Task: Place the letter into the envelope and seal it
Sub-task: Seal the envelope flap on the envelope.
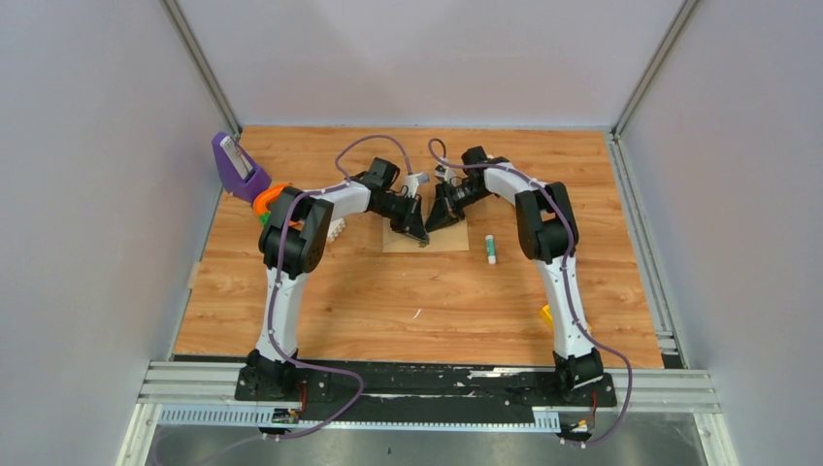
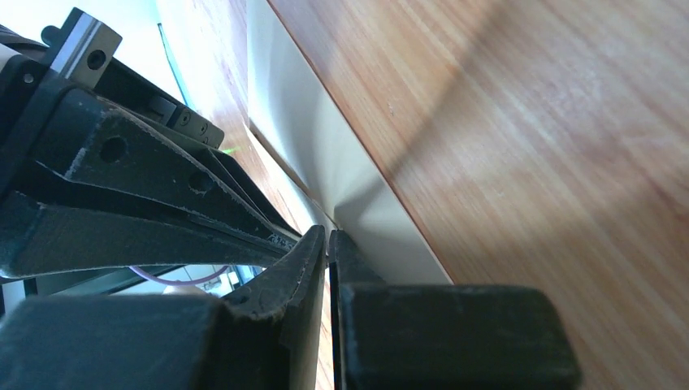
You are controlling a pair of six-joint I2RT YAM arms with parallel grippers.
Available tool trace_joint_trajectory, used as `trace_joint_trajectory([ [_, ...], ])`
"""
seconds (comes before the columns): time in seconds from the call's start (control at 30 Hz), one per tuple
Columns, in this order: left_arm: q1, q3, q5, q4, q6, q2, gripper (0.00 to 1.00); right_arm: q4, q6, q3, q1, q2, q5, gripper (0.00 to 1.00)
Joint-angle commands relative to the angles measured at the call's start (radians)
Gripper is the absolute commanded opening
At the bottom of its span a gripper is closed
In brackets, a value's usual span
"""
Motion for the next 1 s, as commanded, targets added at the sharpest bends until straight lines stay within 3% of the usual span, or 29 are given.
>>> trace_joint_trajectory([
  [0.0,-0.003,-0.038,-0.128,-0.023,0.049,0.005,0.00,0.011,-0.009,0.015,0.014,0.016,0.021,0.08],
  [0.5,-0.003,-0.039,-0.126,-0.020,0.044,0.003,0.00,-0.003,-0.098,-0.171,-0.028,-0.111,0.070,0.08],
  [0.97,-0.003,-0.038,-0.122,-0.019,0.045,0.000,0.00,-0.015,-0.068,-0.083,-0.037,-0.083,0.056,0.08],
])
